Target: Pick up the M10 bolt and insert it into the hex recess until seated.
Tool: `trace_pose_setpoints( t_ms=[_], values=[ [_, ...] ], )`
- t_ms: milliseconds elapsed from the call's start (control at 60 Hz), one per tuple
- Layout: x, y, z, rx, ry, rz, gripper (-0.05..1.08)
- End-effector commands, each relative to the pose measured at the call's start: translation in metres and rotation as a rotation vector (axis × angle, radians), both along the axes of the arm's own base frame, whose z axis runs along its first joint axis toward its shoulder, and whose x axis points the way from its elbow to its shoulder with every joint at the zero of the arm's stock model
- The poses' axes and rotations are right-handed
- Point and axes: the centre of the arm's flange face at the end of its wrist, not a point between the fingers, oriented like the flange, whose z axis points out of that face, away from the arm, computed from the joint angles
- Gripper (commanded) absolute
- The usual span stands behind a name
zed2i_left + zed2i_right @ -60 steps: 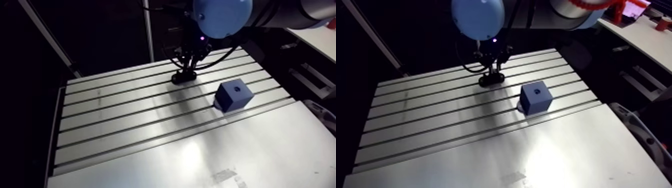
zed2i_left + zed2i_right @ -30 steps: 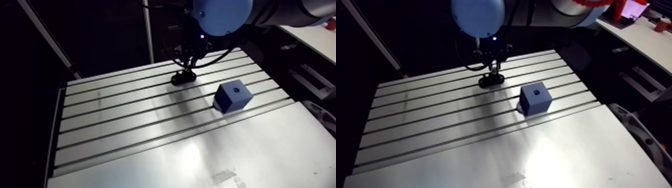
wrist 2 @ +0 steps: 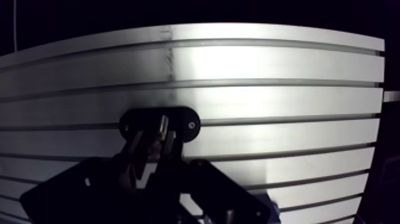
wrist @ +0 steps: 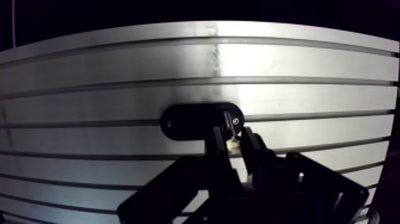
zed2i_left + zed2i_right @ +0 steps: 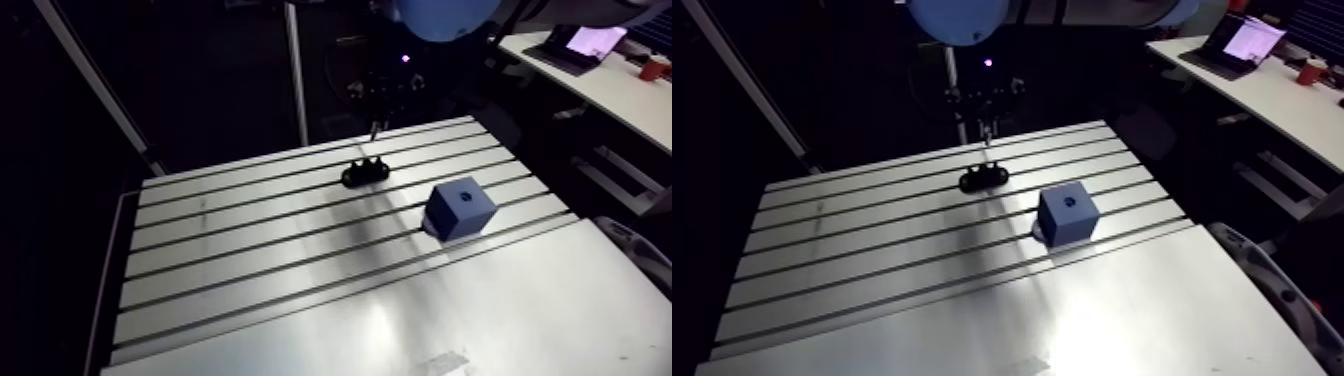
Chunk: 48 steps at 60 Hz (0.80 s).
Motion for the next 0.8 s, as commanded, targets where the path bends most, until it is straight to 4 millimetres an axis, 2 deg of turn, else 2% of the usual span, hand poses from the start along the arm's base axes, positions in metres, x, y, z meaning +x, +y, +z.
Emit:
trace_pose_setpoints(
  t_ms=[17, 100, 233, 300, 467, 683, 800],
  values=[
    [-0.001, 0.004, 0.054, 0.007, -0.007, 0.126, 0.76],
    [-0.001, 0.008, 0.059, 0.003, -0.029, 0.167, 0.78],
    [0.005, 0.035, 0.074, 0.015, -0.029, 0.190, 0.83],
    [0.006, 0.041, 0.079, 0.016, -0.031, 0.202, 0.83],
    [0.019, 0.046, 0.083, -0.005, -0.091, 0.316, 0.83],
    [0.035, 0.042, 0.091, -0.016, -0.166, 0.430, 0.83],
    [0.040, 0.045, 0.085, 0.013, -0.212, 0.476, 0.83]
  ],
)
